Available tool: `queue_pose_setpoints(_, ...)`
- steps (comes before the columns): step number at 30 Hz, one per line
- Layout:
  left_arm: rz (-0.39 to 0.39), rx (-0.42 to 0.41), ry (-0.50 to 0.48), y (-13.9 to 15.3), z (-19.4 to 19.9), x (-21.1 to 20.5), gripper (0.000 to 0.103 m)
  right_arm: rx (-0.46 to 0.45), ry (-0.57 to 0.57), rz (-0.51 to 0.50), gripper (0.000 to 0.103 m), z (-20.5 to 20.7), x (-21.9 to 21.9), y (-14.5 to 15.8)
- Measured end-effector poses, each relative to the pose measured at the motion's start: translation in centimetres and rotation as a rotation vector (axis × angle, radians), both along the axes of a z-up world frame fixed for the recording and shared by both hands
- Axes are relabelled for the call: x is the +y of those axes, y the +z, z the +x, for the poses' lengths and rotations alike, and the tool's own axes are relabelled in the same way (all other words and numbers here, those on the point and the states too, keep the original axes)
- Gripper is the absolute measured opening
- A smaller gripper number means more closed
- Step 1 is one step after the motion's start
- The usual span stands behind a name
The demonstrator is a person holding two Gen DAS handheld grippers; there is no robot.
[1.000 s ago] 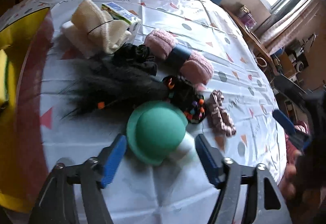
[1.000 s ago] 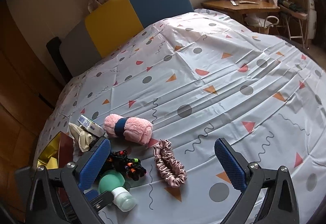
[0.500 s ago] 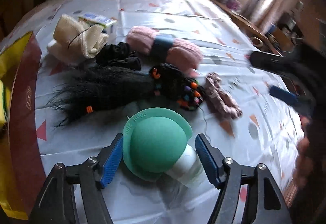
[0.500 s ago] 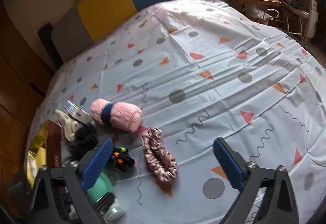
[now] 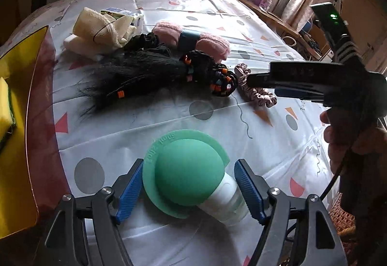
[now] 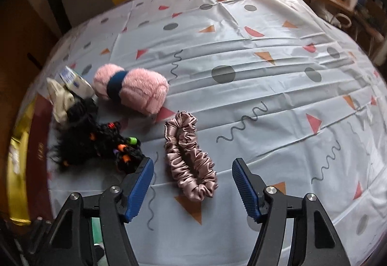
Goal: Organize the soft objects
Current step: 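Grasp the green-capped white bottle with the left gripper while the right gripper grasps the pink satin scrunchie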
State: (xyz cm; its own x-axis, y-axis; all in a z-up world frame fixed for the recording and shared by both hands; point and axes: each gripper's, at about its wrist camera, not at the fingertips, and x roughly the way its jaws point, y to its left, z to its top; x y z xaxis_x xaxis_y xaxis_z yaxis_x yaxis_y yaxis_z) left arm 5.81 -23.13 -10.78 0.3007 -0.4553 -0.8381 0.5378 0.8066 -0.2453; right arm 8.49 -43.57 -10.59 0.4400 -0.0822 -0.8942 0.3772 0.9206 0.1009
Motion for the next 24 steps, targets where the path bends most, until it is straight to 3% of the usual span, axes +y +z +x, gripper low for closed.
queue_pose_setpoints(1, 0.005, -0.008, 0.001, 0.0, -0.1, 0.0, 0.076, 0.014, 0.009, -0.026, 0.068, 0.2, 0.2, -0.3)
queue_pose_setpoints(3, 0.011, -0.021, 0.007, -0.1, -0.1, -0.2, 0.076, 0.051, 0.038, -0.053, 0.046, 0.5, 0.7, -1.0)
queue_pose_setpoints(5, 0.022, -0.039, 0.004, -0.4, -0.5, -0.5, 0.076, 0.069, 0.066, -0.11, 0.034, 0.6, 1.4, -1.4)
queue_pose_setpoints(11, 0.029, -0.092, 0.014, -0.5, -0.9, -0.6, 0.066, 0.045, 0.04, -0.029, 0.035, 0.2, 0.2, -1.7)
queue_pose_setpoints(18, 0.032, -0.118, 0.012, 0.0, -1.7, 0.2, 0.059, 0.049, 0.096, -0.144, 0.029, 0.0, 1.9, -1.7)
queue_pose_setpoints(19, 0.028, -0.127, 0.015, 0.2, -1.8, 0.3, 0.049, 0.047, 0.099, -0.15, 0.028, 0.0, 2.1, -1.7)
queue_pose_setpoints(24, 0.047, -0.151, -0.015, 1.1, -2.3, 0.0, 0.049, 0.044, 0.118, -0.183, 0.028, -0.2, 2.2, -1.5)
